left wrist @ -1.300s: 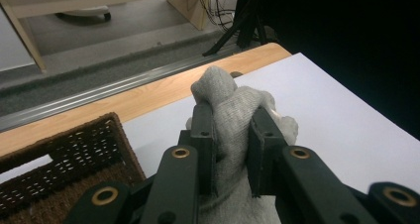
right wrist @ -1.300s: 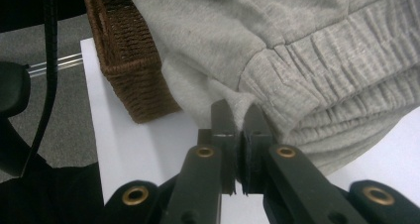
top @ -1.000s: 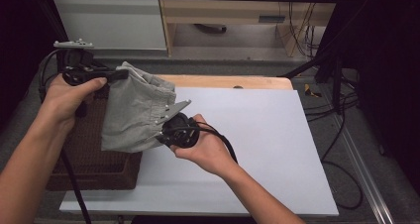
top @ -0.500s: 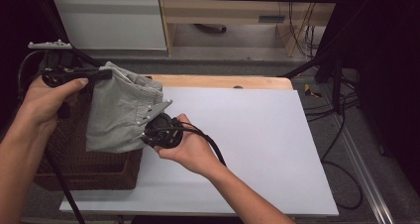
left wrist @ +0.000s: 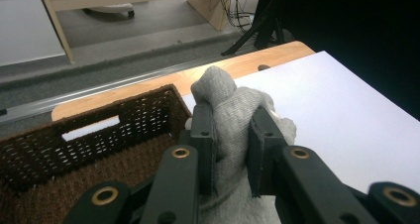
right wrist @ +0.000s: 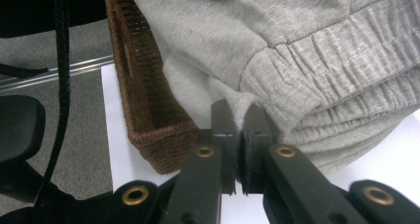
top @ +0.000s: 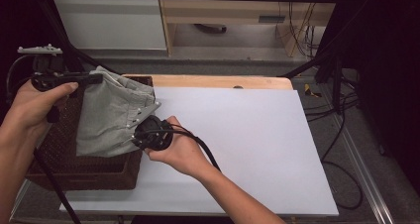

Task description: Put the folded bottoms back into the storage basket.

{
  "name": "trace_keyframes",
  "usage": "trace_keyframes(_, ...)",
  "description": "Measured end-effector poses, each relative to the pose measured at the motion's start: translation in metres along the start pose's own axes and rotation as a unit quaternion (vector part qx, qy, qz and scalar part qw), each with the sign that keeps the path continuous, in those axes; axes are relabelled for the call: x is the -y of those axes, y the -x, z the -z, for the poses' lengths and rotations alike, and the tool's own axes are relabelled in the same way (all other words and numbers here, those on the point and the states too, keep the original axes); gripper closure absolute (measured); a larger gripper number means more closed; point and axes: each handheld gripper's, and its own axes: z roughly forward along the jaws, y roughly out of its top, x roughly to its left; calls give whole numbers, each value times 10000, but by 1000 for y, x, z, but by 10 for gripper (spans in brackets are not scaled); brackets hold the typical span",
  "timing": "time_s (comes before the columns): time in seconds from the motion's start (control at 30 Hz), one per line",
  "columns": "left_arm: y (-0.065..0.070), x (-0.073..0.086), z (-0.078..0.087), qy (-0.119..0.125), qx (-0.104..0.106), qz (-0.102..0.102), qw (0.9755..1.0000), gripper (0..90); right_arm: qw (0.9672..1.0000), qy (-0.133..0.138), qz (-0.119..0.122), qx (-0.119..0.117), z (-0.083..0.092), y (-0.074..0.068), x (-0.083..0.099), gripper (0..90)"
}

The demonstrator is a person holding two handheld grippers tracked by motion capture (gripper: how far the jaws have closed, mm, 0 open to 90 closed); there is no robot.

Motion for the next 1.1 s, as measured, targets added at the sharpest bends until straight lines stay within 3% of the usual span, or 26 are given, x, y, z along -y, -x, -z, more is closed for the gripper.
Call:
trace_keyframes(0.33,-8,2,5,8,-46,65,10000,767,10000,90,22,-25,-3,-3,-5,875)
trace_keyframes(0.73,-10,-2,2,-88,-128,7,9999,767,9997,216,49,-35,-8,-6,-8,875)
trace_keyframes(1.1,-15,-1,1,-83,-288,44,9995,767,9996,250,30,113,-12,-7,-12,875)
